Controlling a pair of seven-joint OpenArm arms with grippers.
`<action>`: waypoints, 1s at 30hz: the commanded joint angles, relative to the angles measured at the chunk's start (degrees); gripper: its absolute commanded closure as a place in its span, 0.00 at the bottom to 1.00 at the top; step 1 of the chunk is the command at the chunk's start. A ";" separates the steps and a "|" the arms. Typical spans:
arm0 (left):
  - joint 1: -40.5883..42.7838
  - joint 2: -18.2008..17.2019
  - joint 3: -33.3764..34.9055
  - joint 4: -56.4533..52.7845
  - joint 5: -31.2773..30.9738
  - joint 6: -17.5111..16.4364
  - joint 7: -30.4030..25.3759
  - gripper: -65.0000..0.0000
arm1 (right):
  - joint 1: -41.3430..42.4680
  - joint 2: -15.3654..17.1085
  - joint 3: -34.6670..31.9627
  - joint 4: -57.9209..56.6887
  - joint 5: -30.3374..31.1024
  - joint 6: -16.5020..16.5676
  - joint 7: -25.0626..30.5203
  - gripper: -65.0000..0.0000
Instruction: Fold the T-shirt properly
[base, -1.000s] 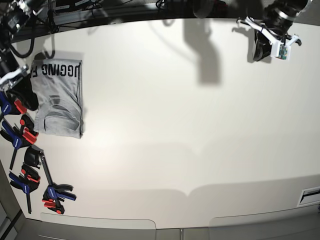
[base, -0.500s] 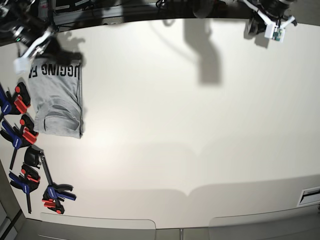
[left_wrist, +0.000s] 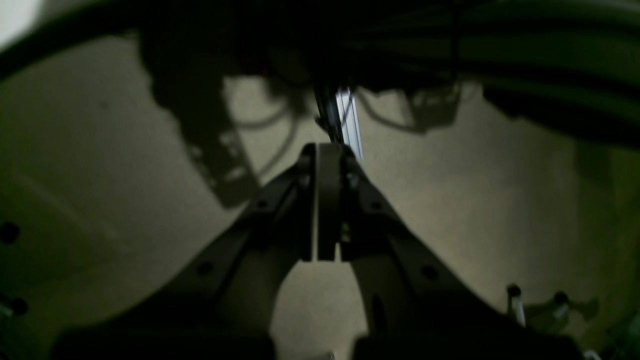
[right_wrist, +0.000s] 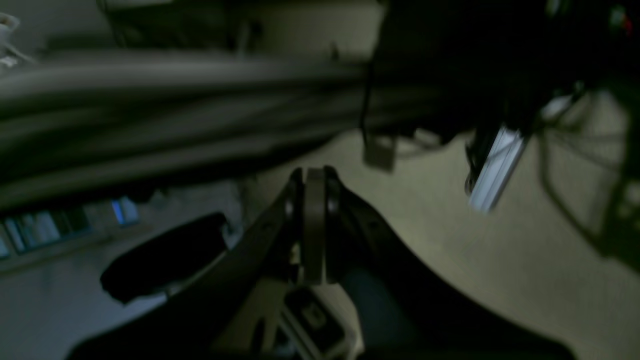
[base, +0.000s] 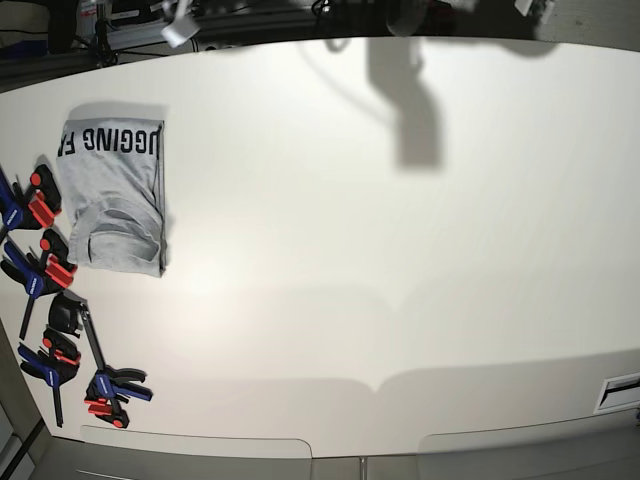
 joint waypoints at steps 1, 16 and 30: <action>1.62 -1.07 -0.26 0.96 -0.37 -0.22 -0.39 1.00 | -1.51 0.55 -1.38 0.76 -2.01 0.49 2.84 1.00; -15.10 -7.93 -0.22 -49.11 -6.69 -0.20 -14.45 1.00 | 2.73 0.57 -24.79 -27.06 -52.00 -14.25 41.79 1.00; -31.76 -4.15 -0.17 -80.63 3.82 -7.48 -32.20 1.00 | 28.57 -5.01 -41.62 -60.11 -45.92 -42.03 54.27 1.00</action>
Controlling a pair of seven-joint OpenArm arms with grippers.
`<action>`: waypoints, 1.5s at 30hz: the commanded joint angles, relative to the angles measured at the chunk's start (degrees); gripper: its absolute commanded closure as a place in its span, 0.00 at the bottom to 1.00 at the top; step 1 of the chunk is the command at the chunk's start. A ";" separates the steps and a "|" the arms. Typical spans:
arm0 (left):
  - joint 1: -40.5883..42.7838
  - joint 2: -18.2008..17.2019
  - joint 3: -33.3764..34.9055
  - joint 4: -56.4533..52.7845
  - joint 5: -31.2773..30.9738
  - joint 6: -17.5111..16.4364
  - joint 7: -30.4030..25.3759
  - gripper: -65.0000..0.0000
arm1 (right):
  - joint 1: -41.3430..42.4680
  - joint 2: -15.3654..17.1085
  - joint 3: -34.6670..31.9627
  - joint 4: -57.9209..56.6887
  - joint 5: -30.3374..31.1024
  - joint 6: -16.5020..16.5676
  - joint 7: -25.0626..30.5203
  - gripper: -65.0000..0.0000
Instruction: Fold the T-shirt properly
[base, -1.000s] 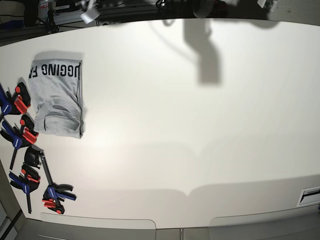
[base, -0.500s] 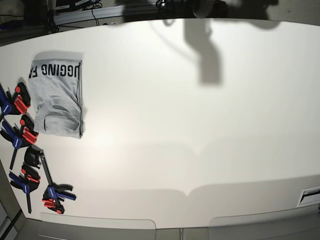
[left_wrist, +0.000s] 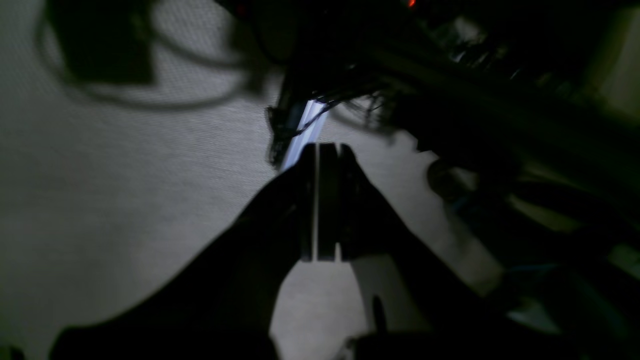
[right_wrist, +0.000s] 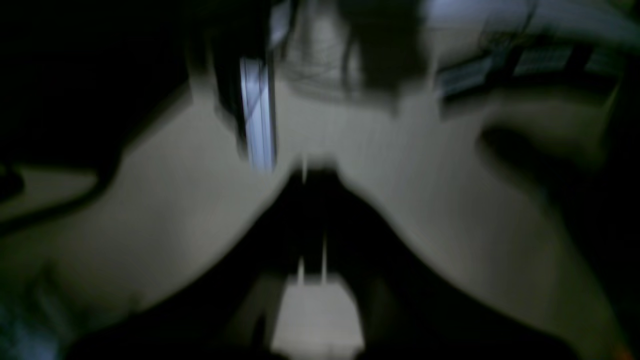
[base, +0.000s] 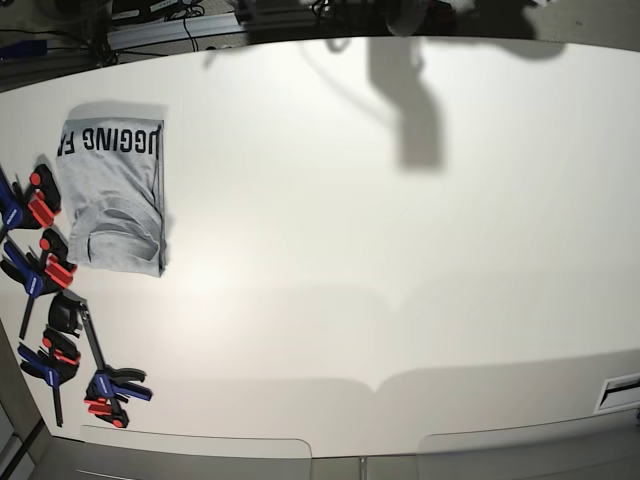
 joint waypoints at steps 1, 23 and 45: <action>0.28 0.57 -0.15 -0.44 2.73 -0.63 -3.32 1.00 | 0.68 -0.44 -0.52 -1.29 1.79 -1.73 -0.24 1.00; -5.95 11.78 -0.13 -12.11 38.36 13.79 -22.23 0.96 | 7.10 -3.58 -1.81 -6.60 12.94 -5.31 3.65 1.00; -9.44 11.80 17.18 -12.11 31.50 24.55 -23.65 0.96 | 7.08 -5.60 -1.81 -6.60 13.27 -5.27 5.33 1.00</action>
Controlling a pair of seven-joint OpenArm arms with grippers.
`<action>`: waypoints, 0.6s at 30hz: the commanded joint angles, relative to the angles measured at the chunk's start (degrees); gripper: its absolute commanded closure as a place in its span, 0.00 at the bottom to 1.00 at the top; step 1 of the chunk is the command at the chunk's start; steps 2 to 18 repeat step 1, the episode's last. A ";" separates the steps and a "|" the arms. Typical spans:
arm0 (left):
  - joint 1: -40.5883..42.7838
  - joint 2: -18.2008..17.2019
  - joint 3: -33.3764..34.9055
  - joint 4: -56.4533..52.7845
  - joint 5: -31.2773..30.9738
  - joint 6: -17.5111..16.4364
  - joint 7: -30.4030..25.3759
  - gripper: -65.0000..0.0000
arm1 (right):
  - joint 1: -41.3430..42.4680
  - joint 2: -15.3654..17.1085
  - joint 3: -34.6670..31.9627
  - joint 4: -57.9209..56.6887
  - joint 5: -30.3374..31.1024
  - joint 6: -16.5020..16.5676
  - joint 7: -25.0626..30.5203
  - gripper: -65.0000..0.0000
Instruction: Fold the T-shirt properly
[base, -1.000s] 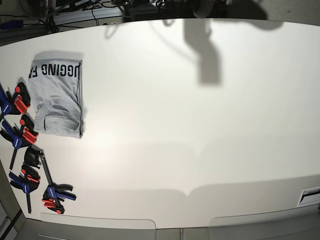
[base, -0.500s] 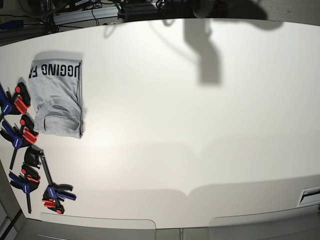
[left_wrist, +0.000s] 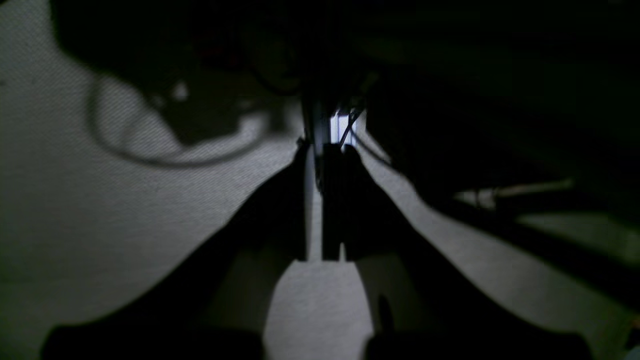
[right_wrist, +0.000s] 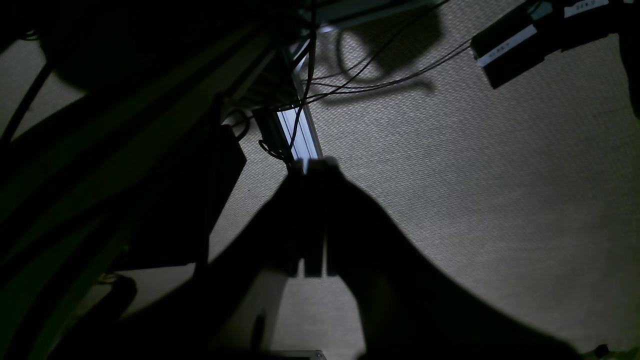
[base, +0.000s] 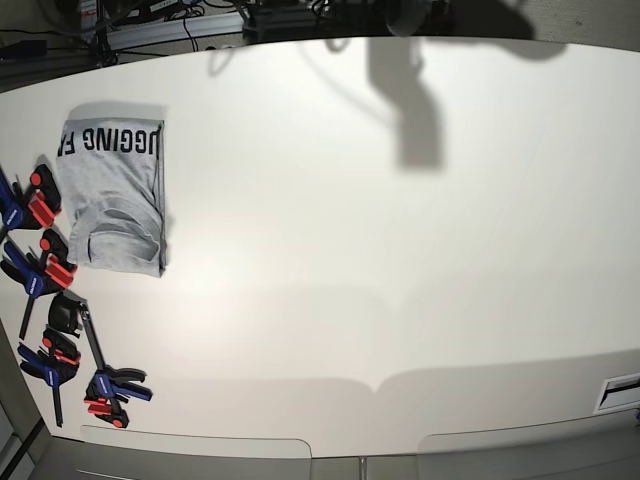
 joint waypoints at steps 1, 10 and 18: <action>0.46 -0.11 0.15 0.33 -0.76 0.02 -0.17 0.96 | -0.02 -0.20 -0.07 0.20 0.13 -0.24 0.24 1.00; 0.46 -0.11 0.15 0.33 -0.76 0.02 -0.17 0.96 | -0.02 -0.20 -0.07 0.20 0.13 -0.24 0.24 1.00; 0.46 -0.11 0.15 0.33 -0.76 0.02 -0.17 0.96 | -0.02 -0.20 -0.07 0.20 0.13 -0.24 0.24 1.00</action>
